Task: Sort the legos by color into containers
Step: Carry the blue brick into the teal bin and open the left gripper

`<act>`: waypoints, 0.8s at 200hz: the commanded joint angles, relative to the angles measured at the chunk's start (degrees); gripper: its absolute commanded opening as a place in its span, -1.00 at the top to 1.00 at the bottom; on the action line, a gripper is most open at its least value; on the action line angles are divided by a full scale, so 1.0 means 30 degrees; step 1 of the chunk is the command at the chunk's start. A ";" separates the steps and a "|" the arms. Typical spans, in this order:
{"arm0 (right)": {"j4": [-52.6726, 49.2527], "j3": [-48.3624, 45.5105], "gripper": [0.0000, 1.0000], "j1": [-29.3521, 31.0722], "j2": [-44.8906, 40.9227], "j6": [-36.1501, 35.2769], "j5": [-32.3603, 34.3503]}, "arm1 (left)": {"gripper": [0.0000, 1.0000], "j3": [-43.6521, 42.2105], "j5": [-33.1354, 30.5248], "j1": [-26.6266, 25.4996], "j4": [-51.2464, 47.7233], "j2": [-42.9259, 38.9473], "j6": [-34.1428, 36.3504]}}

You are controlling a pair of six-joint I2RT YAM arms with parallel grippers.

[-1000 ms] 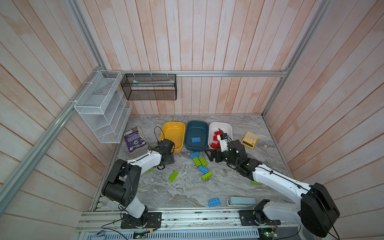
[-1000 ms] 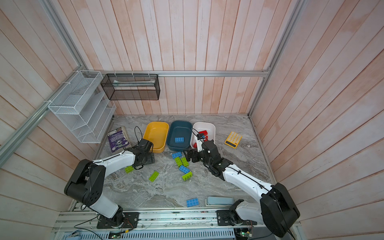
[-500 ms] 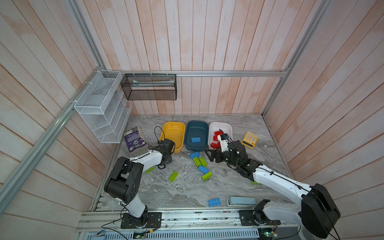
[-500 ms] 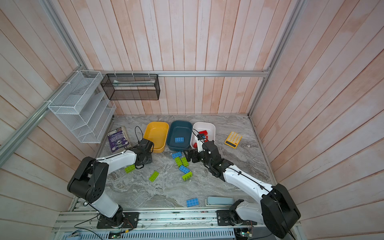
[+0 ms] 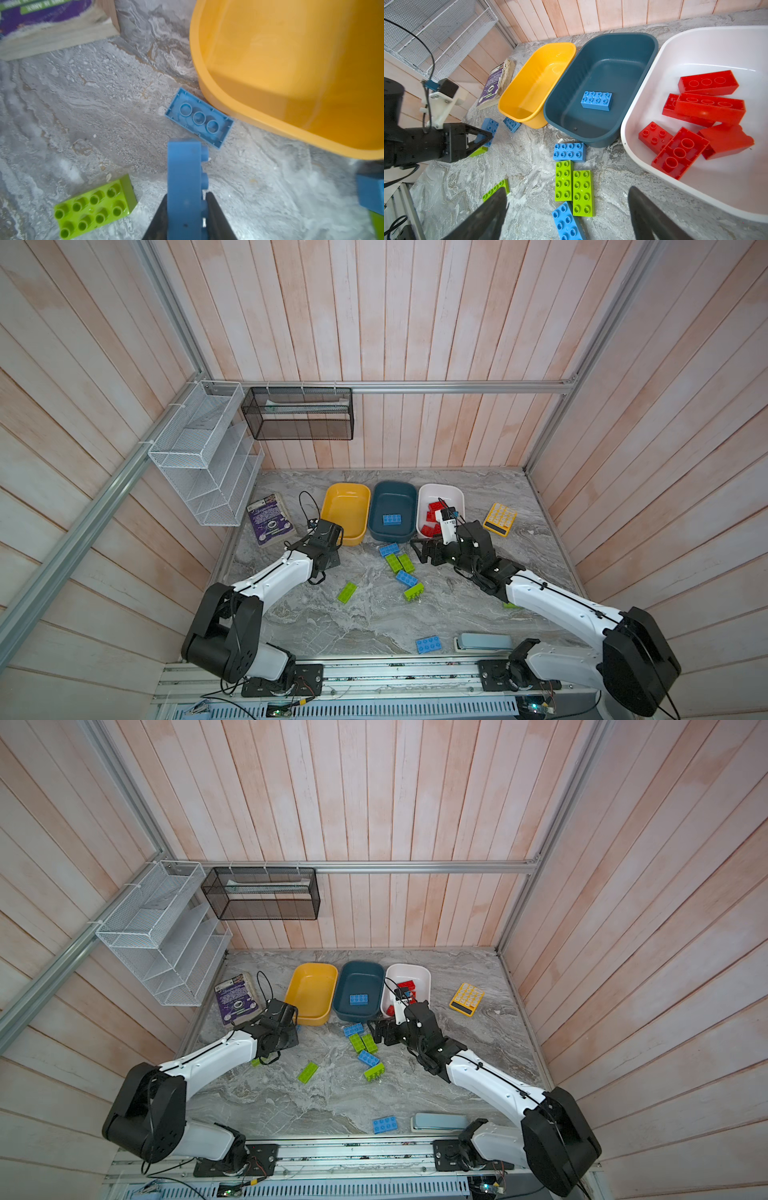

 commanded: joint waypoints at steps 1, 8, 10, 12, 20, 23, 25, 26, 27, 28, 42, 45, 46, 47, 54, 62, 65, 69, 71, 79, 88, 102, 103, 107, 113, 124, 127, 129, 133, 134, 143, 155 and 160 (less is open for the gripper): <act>-0.0590 0.0285 -0.82 0.0160 -0.0489 -0.0079 0.0177 | 0.47 -0.0088 0.0636 -0.0497 -0.0353 -0.1397 0.0323; -0.0722 0.0265 -0.82 0.0189 -0.0567 -0.0113 0.0176 | 0.47 0.0161 0.0837 -0.0742 -0.0352 -0.1696 0.0445; -0.0749 0.0234 -0.82 0.0201 -0.0601 -0.0115 0.0161 | 0.47 0.0261 0.0888 -0.0805 -0.0352 -0.1746 0.0509; -0.0778 0.0227 -0.82 0.0190 -0.0646 -0.0115 0.0172 | 0.47 0.0359 0.0938 -0.0902 -0.0352 -0.1787 0.0546; -0.0978 0.0127 -0.82 0.0225 -0.0761 -0.0155 0.0198 | 0.47 0.0906 0.1062 -0.1328 -0.0408 -0.1848 0.0705; -0.1057 0.0107 -0.82 0.0256 -0.0825 -0.0186 0.0204 | 0.47 0.1094 0.1101 -0.1475 -0.0407 -0.1770 0.0802; -0.1111 0.0092 -0.82 0.0247 -0.0856 -0.0199 0.0212 | 0.47 0.1256 0.1138 -0.1574 -0.0410 -0.1750 0.0847; -0.1154 0.0075 -0.82 0.0260 -0.0881 -0.0201 0.0224 | 0.47 0.1326 0.1154 -0.1610 -0.0410 -0.1746 0.0869; -0.1176 0.0081 -0.82 0.0267 -0.0893 -0.0217 0.0229 | 0.47 0.1464 0.1162 -0.1658 -0.0425 -0.1686 0.0895; -0.1216 0.0084 -0.82 0.0270 -0.0914 -0.0224 0.0247 | 0.47 0.1533 0.1180 -0.1711 -0.0432 -0.1656 0.0922; -0.1826 0.0087 -0.82 0.0251 -0.1129 -0.0360 0.0399 | 0.47 0.3169 0.1250 -0.2366 -0.0635 -0.0795 0.1170; -0.1939 0.0087 -0.82 0.0285 -0.1201 -0.0376 0.0449 | 0.47 0.3494 0.1256 -0.2513 -0.0651 -0.0562 0.1245; -0.1979 0.0087 -0.82 0.0279 -0.1229 -0.0392 0.0445 | 0.47 0.3647 0.1272 -0.2548 -0.0648 -0.0479 0.1258; -0.2042 0.0087 -0.82 0.0291 -0.1243 -0.0400 0.0442 | 0.47 0.3796 0.1279 -0.2610 -0.0647 -0.0393 0.1265; -0.2405 0.0052 -0.82 0.0275 -0.1409 -0.0459 0.0541 | 0.47 0.4673 0.1308 -0.2963 -0.0609 0.0220 0.1488; -0.2771 0.0022 -0.83 0.0300 -0.1648 -0.0517 0.0615 | 0.47 0.5666 0.1451 -0.3293 -0.0417 0.0970 0.1729; -0.2940 0.0006 -0.83 0.0328 -0.1760 -0.0539 0.0637 | 0.47 0.6036 0.1549 -0.3383 -0.0335 0.1284 0.1820; -0.3169 0.0007 -0.83 0.0334 -0.1886 -0.0554 0.0696 | 0.47 0.6534 0.1695 -0.3520 -0.0206 0.1710 0.1929; -0.3251 -0.0013 -0.83 0.0347 -0.1978 -0.0576 0.0709 | 0.47 0.6805 0.1755 -0.3565 -0.0169 0.1933 0.1978; -0.3747 -0.0058 -0.83 0.0364 -0.2303 -0.0609 0.0863 | 0.47 0.7752 0.2044 -0.3714 0.0025 0.2905 0.2202; -0.4196 -0.0124 -0.84 0.0426 -0.2662 -0.0641 0.1019 | 0.47 0.9011 0.2437 -0.3772 0.0230 0.4049 0.2415; -0.5119 -0.0336 -0.84 0.0434 -0.3248 -0.0701 0.1158 | 0.47 1.0765 0.2998 -0.3831 0.0417 0.5807 0.2668; -0.5180 -0.0329 -0.84 0.0456 -0.3278 -0.0715 0.1165 | 0.47 1.0900 0.3036 -0.3837 0.0428 0.5944 0.2673; -0.5458 -0.0373 -0.84 0.0475 -0.3396 -0.0728 0.1172 | 0.47 1.1385 0.3229 -0.3829 0.0480 0.6470 0.2771; -0.5798 -0.0424 -0.84 0.0495 -0.3512 -0.0756 0.1212 | 0.47 1.2070 0.3474 -0.3869 0.0517 0.7177 0.2863; -0.6417 -0.0649 -0.84 0.0536 -0.3782 -0.0752 0.1310 | 0.47 1.3243 0.3871 -0.3873 0.0537 0.8402 0.3007; -0.6530 -0.0693 -0.84 0.0585 -0.3854 -0.0759 0.1343 | 0.47 1.3582 0.3924 -0.3873 0.0528 0.8710 0.3049; -0.6625 -0.0767 -0.84 0.0586 -0.3906 -0.0737 0.1347 | 0.47 1.3760 0.3967 -0.3866 0.0513 0.8935 0.3078; -0.6748 -0.0881 -0.84 0.0591 -0.3994 -0.0731 0.1381 | 0.46 1.4143 0.4012 -0.3873 0.0462 0.9298 0.3128; -0.6756 -0.0939 -0.84 0.0594 -0.4032 -0.0731 0.1394 | 0.46 1.4259 0.4041 -0.3873 0.0450 0.9344 0.3137; -0.6961 -0.1205 -0.84 0.0662 -0.4224 -0.0661 0.1365 | 0.46 1.5057 0.4209 -0.3858 0.0345 1.0194 0.3275; -0.7143 -0.1503 -0.82 0.0696 -0.4377 -0.0628 0.1269 | 0.46 1.5999 0.4369 -0.3873 0.0196 1.1025 0.3540; -0.7207 -0.1589 -0.82 0.0712 -0.4380 -0.0616 0.1200 | 0.46 1.6323 0.4406 -0.3857 0.0150 1.1372 0.3634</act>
